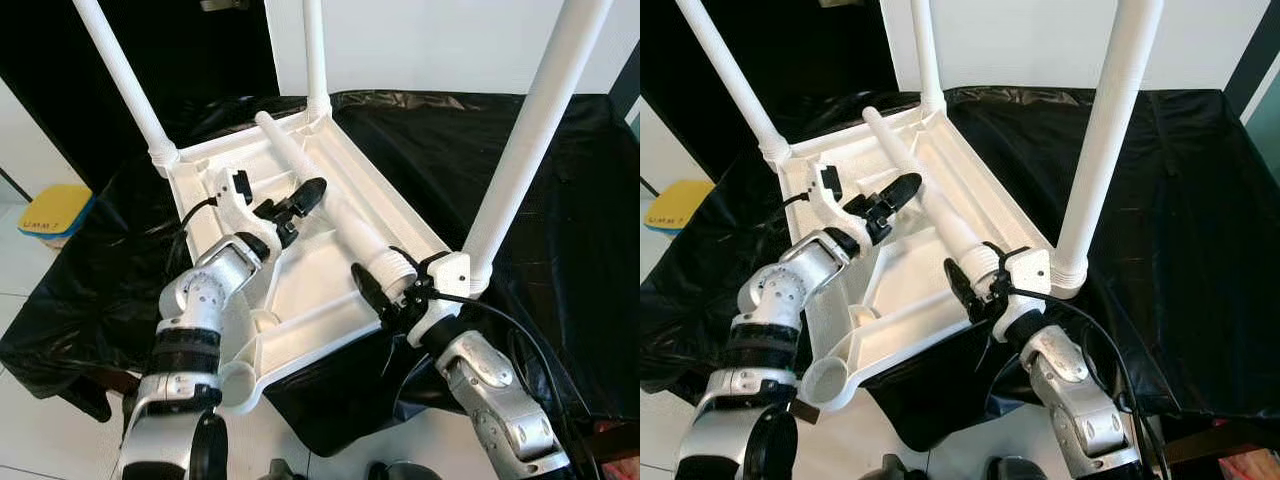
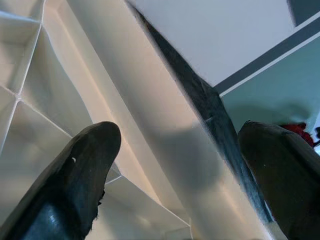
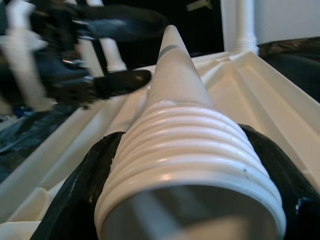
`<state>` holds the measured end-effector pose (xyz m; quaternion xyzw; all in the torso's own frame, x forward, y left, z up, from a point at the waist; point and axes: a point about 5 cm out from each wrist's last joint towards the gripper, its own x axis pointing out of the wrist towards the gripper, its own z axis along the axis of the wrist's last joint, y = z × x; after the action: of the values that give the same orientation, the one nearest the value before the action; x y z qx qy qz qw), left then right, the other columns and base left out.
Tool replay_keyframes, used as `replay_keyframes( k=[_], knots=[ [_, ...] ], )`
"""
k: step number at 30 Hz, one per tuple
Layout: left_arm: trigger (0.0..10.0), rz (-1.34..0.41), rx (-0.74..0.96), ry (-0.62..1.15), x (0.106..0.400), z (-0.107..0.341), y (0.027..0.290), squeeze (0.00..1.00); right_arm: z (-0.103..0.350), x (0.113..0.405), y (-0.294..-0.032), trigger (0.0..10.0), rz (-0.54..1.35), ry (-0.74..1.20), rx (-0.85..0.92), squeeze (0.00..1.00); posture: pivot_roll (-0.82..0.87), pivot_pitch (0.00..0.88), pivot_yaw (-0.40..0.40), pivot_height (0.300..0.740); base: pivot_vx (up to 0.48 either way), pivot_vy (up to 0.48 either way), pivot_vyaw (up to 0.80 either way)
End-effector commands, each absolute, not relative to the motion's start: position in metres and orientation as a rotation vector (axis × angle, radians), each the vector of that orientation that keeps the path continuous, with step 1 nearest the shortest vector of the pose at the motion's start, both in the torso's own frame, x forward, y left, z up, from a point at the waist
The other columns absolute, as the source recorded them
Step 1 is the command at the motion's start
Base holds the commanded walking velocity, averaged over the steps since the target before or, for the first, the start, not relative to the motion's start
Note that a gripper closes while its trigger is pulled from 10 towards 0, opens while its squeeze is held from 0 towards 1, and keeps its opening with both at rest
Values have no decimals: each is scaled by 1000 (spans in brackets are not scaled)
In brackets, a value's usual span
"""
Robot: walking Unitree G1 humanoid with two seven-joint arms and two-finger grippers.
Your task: Building children table
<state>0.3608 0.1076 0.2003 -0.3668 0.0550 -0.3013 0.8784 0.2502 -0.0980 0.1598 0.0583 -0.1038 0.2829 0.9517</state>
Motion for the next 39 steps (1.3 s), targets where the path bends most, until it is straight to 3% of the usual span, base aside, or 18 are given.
replay_keyframes(
  k=[1,7,21,24,28,39],
  knots=[
    [10000,-609,-759,139,362,196,111,0,165,247,-95,10000,597,-252,117,0,-194,142,76,740,0,0,0],
    [10000,-571,-779,137,374,202,113,0,167,241,-93,10000,631,-276,114,0,-208,130,86,740,0,0,0],
    [10000,-488,-901,40,401,245,165,0,166,233,-99,10000,686,-279,61,0,-235,103,91,740,0,0,0],
    [10000,-503,-912,43,401,246,164,0,167,233,-99,10000,694,-282,58,0,-230,101,89,740,0,0,0],
    [10000,-587,-908,112,400,238,144,0,168,238,-97,10000,733,-290,41,0,-225,95,87,740,0,0,0],
    [10000,-546,-872,163,400,224,144,0,172,239,-94,10000,748,-306,40,0,-231,84,91,740,0,0,0]
  ],
)
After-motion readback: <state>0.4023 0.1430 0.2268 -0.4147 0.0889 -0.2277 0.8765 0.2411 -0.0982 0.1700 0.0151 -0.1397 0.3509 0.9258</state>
